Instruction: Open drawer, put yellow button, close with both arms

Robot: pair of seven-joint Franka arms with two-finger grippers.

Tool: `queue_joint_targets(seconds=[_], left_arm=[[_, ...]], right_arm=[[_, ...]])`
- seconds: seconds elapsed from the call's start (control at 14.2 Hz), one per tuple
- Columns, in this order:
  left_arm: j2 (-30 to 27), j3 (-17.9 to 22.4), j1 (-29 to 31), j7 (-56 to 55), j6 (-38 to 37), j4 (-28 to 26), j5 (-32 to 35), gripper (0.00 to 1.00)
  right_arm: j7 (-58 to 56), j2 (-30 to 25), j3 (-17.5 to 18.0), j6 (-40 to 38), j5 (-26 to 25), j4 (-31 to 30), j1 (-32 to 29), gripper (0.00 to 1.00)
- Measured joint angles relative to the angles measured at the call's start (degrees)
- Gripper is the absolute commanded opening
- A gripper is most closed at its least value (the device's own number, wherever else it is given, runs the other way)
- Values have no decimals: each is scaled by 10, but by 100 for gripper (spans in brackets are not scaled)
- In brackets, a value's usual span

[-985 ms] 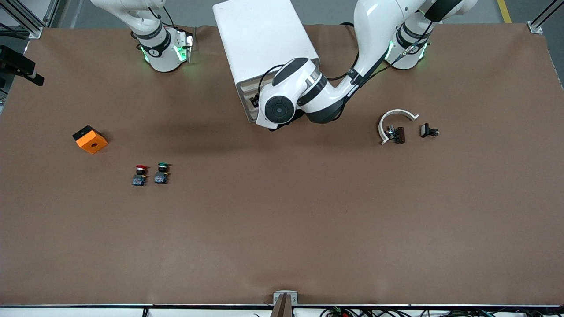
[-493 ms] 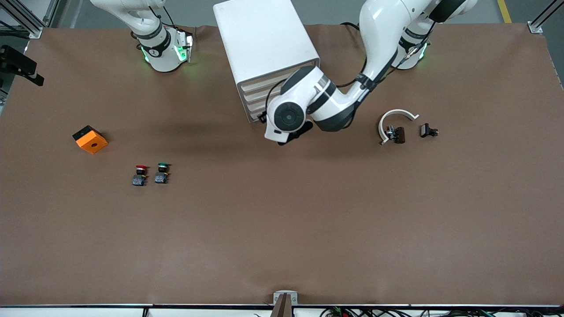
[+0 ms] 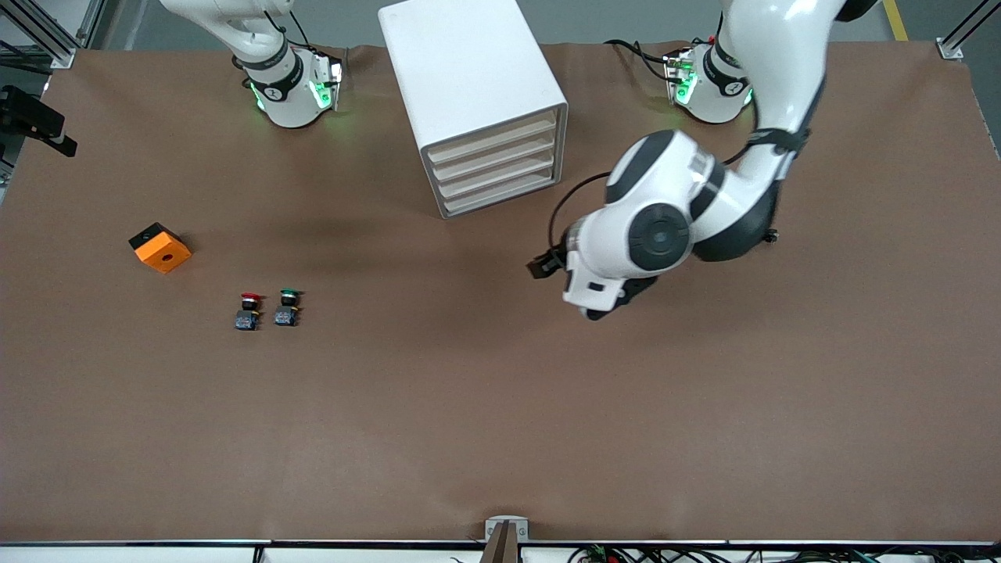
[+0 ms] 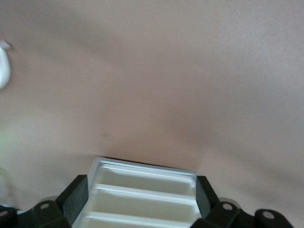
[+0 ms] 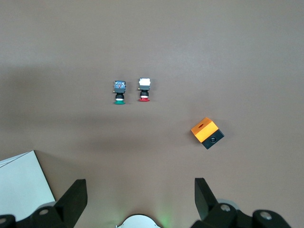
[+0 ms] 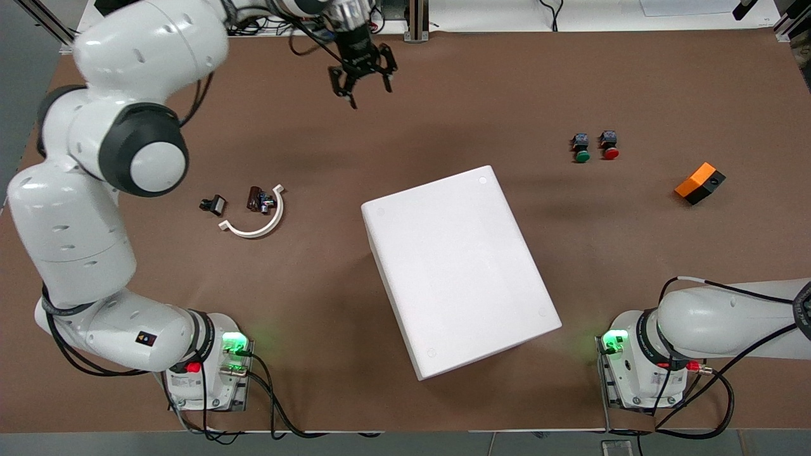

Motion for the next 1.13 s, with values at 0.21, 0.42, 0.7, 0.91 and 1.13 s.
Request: queue_joint_targets(seconds=[0.21, 0.42, 0.7, 0.91, 1.13], left_arm=[[-49, 1, 61, 133, -79, -1, 3, 100], [-107, 11, 118, 258, -125, -19, 6, 100], [-203, 78, 112, 387, -136, -98, 46, 100], [-257, 138, 98, 481, -135, -147, 68, 100], [-299, 198, 99, 561, -110, -189, 72, 100]], right_arm=[[1, -1, -2, 2, 0, 0, -8, 100], [2, -2, -3, 7, 0, 0, -14, 100], [2, -4, -2, 8, 0, -1, -16, 100], [2, -8, -2, 8, 0, -2, -16, 100], [8, -13, -2, 8, 0, -5, -16, 100]])
